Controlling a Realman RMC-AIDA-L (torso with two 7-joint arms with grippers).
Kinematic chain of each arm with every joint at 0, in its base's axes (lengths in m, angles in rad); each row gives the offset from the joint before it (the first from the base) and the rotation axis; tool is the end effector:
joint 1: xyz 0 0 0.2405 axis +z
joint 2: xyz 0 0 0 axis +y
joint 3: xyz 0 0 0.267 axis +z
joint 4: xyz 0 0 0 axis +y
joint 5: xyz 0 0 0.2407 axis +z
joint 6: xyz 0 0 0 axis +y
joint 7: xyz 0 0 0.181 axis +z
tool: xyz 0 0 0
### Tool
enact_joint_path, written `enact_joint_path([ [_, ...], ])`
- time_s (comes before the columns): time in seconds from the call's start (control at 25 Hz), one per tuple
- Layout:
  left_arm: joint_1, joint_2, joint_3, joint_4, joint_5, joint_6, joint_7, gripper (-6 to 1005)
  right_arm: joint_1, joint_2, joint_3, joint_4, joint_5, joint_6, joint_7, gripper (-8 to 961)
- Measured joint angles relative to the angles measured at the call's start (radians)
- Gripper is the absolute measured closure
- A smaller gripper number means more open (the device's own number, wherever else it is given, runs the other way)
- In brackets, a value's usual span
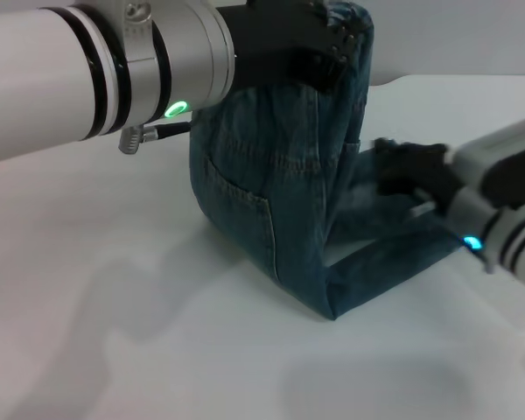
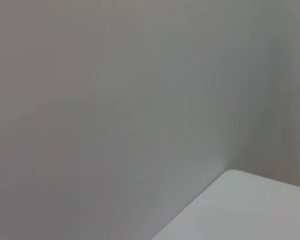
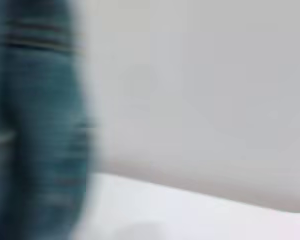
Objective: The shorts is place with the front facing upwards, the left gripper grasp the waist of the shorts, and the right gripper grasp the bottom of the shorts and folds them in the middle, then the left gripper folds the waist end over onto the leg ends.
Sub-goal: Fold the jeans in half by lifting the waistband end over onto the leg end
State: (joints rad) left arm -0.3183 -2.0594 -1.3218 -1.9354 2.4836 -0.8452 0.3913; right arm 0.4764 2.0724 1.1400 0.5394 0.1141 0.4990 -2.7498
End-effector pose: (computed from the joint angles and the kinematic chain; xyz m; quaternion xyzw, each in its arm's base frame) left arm -0.0155 0.3666 -0.0239 -0.9187 -0.1279 -0.1767 0.3292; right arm 0.2766 0.4328 -0.1258 -0.8266 0.2734 0.2099 0.4450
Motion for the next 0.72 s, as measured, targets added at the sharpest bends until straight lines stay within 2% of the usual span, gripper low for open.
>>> enact_joint_path([
  [0.16,0.002,0.000,0.017,0.014,0.000,0.033,0.000,897,-0.088,0.002,0.177,0.023,-0.132,0.032,-0.008,953],
  [0.36,0.023,0.000,0.079,0.043,-0.021,0.117,0.001,895,-0.246,0.002,0.320,0.143,-0.225,0.046,-0.024,953],
  [0.52,0.021,-0.001,0.138,0.089,-0.051,0.183,0.003,894,-0.360,0.005,0.404,0.214,-0.248,0.065,-0.041,953],
  [0.72,-0.005,-0.002,0.218,0.181,-0.116,0.282,0.016,893,-0.440,0.006,0.450,0.227,-0.251,0.128,-0.041,953],
])
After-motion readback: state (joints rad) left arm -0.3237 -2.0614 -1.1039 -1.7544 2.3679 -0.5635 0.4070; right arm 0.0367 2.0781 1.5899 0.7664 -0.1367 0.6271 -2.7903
